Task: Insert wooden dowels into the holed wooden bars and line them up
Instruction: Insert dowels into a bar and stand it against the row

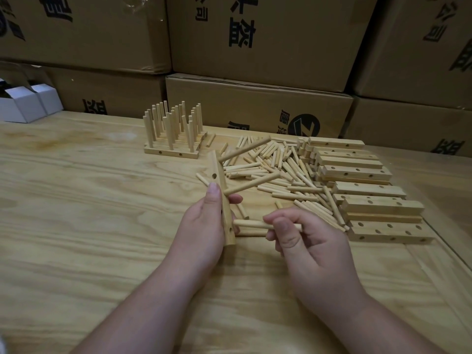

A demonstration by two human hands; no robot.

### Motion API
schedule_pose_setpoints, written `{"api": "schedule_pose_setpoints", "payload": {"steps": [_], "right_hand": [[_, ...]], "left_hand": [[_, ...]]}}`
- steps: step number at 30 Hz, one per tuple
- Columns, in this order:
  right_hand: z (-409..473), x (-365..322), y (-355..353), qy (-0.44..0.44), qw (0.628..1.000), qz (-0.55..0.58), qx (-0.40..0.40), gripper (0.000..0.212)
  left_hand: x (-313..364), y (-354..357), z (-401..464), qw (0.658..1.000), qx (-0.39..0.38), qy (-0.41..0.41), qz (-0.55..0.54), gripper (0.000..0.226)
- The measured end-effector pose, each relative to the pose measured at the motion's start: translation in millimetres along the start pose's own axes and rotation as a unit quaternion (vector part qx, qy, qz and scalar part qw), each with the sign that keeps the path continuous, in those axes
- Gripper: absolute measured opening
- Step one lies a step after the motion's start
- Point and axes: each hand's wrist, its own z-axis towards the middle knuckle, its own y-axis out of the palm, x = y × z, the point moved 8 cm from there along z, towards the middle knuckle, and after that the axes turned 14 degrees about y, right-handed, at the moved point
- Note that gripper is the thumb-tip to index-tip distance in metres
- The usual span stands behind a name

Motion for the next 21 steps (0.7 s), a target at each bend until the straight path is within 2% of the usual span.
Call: {"api": "schedule_pose_setpoints", "payload": {"steps": [9,13,16,21], "right_hand": [[-1,-1,6,0.006,0.999,-0.008,-0.036,0.030],[2,9,8,0.065,0.996,-0.003,-0.057,0.032],[3,14,7,0.075,0.994,-0.057,-0.062,0.042],[6,14,6,0.079,0.989,-0.110,-0.061,0.045]], "left_hand": [[-1,-5,1,1.000,0.010,0.001,0.022,0.060],[0,-4,0,1.000,0.006,0.002,0.017,0.061],[1,-4,-1,1.000,0.002,0.001,0.024,0.061],[2,-6,-2,0.999,0.011,0.005,0.039,0.061]]}}
